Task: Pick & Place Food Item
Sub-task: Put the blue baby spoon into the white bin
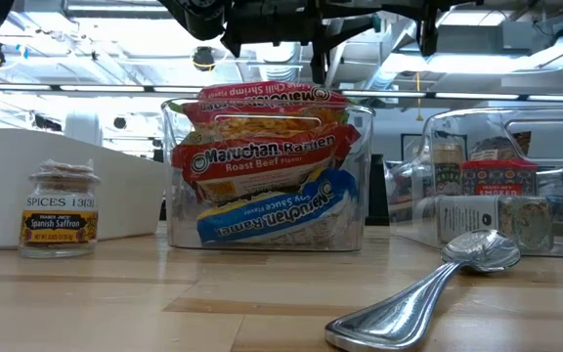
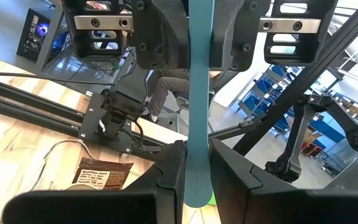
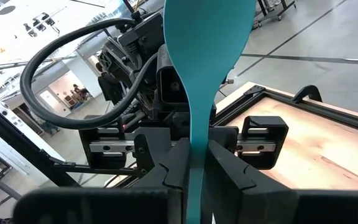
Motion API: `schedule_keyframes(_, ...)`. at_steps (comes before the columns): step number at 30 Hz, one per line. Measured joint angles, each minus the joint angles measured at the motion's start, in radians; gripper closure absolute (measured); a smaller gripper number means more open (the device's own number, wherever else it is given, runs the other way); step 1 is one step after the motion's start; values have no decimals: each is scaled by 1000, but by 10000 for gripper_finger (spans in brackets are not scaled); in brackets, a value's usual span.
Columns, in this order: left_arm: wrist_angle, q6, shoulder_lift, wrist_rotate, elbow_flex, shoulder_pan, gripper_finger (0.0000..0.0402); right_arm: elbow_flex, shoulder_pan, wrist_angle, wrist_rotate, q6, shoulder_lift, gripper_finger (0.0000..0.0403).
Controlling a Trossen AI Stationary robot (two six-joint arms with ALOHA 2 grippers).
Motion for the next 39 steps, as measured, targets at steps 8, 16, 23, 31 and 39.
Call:
schedule_keyframes(8, -1, 0, 0, 5, 0, 0, 351, 0, 0, 0, 1, -2, 0, 335)
schedule_keyframes(16, -4, 0, 0, 8, 0, 0, 351, 0, -1, 2, 4, -4, 0, 261)
schedule_keyframes(23, -4, 1, -2, 5, 0, 8, 354, 0, -1, -6, 2, -44, -26, 234)
schedule_keyframes(31, -21, 0, -33, 0, 0, 49, 353, -1, -1, -73, 0, -46, -95, 251)
schedule_keyframes(39, -88, 10, -124, 1, 0, 84, 353, 0, 0, -109, 0, -46, -143, 287)
